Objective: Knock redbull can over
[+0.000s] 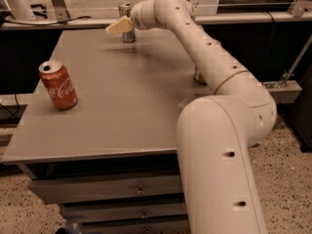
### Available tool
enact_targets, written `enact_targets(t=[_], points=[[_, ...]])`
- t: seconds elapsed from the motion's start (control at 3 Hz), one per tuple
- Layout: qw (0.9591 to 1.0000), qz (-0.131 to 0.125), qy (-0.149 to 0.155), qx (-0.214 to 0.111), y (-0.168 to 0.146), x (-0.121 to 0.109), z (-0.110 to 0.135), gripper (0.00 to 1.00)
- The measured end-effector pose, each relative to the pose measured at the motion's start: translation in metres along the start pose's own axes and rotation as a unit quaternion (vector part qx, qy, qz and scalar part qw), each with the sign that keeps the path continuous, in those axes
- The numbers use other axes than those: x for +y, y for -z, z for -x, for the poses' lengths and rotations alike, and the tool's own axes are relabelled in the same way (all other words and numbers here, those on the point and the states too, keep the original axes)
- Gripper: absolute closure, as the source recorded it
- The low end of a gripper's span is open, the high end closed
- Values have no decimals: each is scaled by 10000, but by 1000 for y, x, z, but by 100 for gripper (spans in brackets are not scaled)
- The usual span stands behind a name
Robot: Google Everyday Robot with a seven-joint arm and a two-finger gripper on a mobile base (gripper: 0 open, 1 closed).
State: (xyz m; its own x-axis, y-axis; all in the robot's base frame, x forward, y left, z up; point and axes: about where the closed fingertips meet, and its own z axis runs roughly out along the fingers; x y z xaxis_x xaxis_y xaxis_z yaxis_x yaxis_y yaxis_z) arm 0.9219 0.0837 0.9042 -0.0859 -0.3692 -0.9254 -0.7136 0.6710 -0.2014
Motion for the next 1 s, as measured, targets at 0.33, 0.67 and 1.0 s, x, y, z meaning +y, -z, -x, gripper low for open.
enact_targets(t=[0.33, 0.67, 1.0], points=[[9997, -75, -120, -196, -14, -10, 15, 18], [9994, -147, -194, -255, -16, -18, 20, 41], [9994, -132, -234, -218, -12, -19, 20, 64]])
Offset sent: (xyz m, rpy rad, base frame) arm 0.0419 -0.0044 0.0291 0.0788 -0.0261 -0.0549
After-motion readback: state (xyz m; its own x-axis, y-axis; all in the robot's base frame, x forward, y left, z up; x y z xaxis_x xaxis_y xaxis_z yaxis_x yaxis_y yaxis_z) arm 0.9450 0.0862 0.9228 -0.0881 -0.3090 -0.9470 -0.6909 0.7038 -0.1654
